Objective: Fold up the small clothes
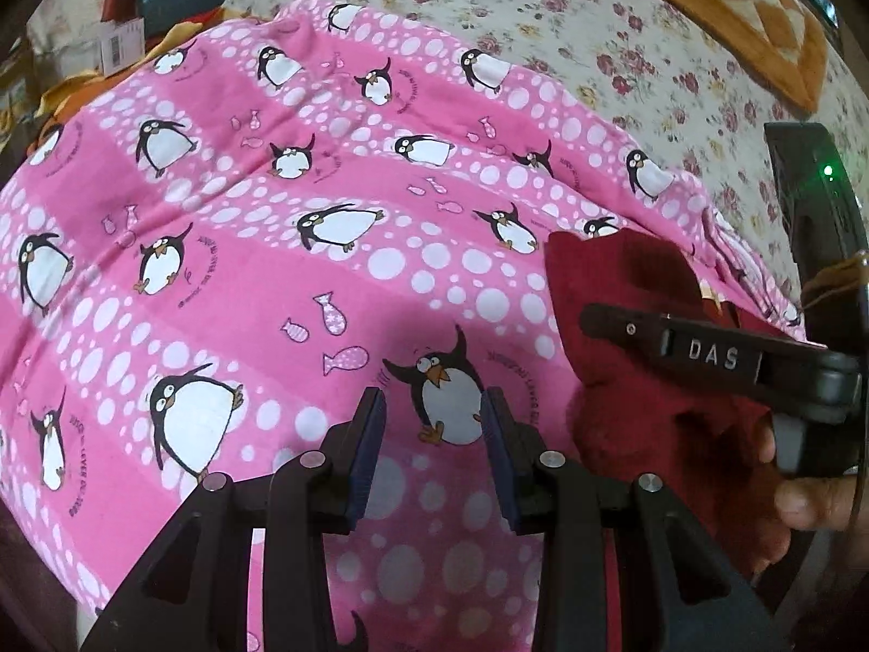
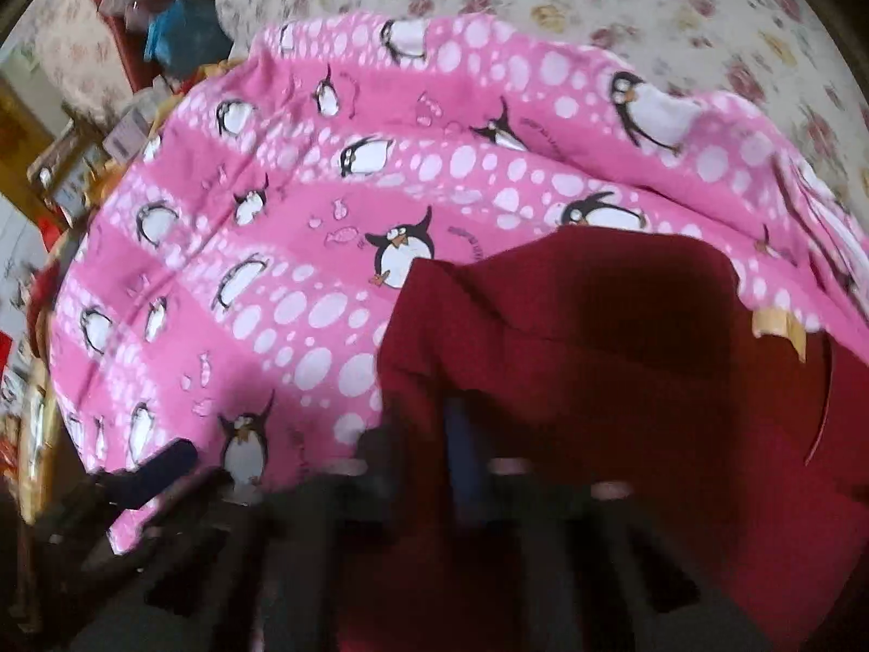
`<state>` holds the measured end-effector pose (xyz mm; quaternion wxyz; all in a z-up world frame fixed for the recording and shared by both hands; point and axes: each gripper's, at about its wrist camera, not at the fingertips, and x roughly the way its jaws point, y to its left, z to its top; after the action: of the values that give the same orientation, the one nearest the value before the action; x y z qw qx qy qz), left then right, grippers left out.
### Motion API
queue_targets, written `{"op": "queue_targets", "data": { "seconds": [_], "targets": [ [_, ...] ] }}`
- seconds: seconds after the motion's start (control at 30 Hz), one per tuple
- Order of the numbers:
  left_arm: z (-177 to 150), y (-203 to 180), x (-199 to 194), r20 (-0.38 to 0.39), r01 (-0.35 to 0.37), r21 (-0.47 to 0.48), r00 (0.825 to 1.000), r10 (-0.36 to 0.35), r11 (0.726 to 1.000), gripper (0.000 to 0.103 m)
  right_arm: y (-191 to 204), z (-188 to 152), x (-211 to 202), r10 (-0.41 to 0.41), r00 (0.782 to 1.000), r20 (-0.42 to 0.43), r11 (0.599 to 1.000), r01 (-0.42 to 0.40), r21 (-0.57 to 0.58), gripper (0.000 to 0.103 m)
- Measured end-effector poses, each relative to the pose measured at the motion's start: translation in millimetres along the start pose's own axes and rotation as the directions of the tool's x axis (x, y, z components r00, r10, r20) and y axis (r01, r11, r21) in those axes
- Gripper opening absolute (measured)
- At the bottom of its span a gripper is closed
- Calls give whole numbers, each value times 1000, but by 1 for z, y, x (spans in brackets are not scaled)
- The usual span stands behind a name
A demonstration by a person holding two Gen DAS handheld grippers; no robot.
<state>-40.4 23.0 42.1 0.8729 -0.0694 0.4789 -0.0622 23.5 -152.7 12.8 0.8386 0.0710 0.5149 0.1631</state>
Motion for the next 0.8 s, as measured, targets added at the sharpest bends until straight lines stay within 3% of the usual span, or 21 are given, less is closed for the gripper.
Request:
{"op": "queue_targets", "data": {
  "seconds": [0.13,0.27,0.37,0.4,0.47,0.57,0.67,0.8],
  "targets": [
    [4,-3,-2,27,-6,0,1000,6,1000,15,0,8,-8,89,994,58,995,-92,50,8],
    [7,-7,-1,47,16,2,999,-16,1000,15,1,7,19,96,995,17,992,-97,80,9],
    [9,-11,-4,69,67,-1,995,-66,998,15,-8,3,2,153,987,41,978,-158,134,30],
    [9,-12,-6,79,90,-1,993,-90,996,15,-15,-1,-10,187,981,44,965,-192,177,47],
    [11,-17,-8,92,137,5,986,-137,991,16,-27,-10,-35,185,980,77,962,-197,191,52],
    [15,-27,-9,96,206,19,974,-207,978,20,-50,-32,-81,74,990,122,982,-93,162,52],
    [16,-39,-7,104,222,47,969,-226,974,21,-92,-61,-118,-70,989,130,973,39,227,52],
    [12,-50,9,48,136,85,989,-141,987,21,-152,-98,-141,-226,970,95,921,181,344,52]
  ]
}}
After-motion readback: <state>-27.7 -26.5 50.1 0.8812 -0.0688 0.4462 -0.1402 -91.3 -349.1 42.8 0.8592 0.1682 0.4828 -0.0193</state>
